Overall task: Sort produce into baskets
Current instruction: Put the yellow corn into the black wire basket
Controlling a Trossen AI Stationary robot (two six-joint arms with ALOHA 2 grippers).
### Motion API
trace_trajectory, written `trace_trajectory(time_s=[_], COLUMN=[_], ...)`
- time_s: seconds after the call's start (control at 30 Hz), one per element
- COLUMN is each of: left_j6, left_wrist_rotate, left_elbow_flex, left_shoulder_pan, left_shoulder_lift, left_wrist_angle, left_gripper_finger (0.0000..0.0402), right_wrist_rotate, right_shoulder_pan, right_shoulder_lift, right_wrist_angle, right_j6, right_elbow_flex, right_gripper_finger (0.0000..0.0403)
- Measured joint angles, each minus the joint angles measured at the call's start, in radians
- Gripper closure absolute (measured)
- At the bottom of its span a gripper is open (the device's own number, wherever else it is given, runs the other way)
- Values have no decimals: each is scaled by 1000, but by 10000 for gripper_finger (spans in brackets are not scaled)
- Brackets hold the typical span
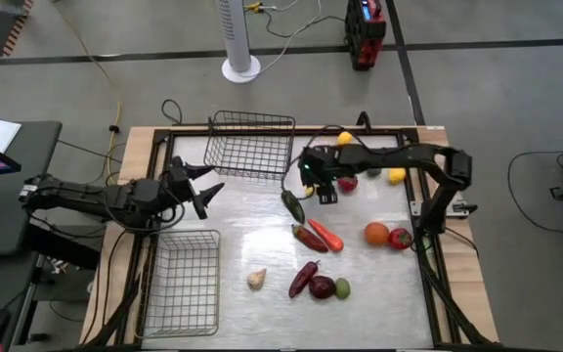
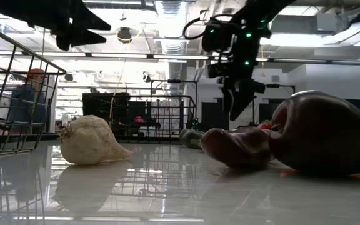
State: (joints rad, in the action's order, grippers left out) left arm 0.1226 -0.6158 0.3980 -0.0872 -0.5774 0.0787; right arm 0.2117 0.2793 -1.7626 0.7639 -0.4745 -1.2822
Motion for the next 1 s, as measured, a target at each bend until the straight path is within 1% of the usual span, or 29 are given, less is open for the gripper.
trace_trajectory(time_s=[0.17,0.27,0.37,0.43,0.5,0.57,0.77,0.87,0.9,1.0], left_j6=[-10,-6,15,22,29,30,44,48,52,59], left_wrist_rotate=[3,7,7,8,8,8,8,9,13,36], left_elbow_flex=[2,2,2,2,2,2,2,2,2,2], left_shoulder_pan=[0,0,0,0,0,-1,-1,-1,-1,-1], left_shoulder_lift=[-5,5,13,14,15,15,15,15,15,15], left_wrist_angle=[-1,-10,-44,-50,-52,-54,-71,-71,-72,-70], left_gripper_finger=[123,123,123,123,123,123,123,123,123,123], right_wrist_rotate=[3,5,47,52,52,52,54,76,91,151], right_shoulder_pan=[28,35,44,45,45,50,49,39,34,28], right_shoulder_lift=[-99,-155,-205,-226,-237,-240,-221,-175,-155,-94], right_wrist_angle=[73,134,174,179,168,162,147,196,216,243], right_j6=[-103,-132,-153,-149,-133,-129,-117,-117,-117,-111], right_elbow_flex=[-73,-99,-103,-102,-103,-103,-103,-116,-128,-166], right_gripper_finger=[50,22,9,13,29,56,158,203,212,214])
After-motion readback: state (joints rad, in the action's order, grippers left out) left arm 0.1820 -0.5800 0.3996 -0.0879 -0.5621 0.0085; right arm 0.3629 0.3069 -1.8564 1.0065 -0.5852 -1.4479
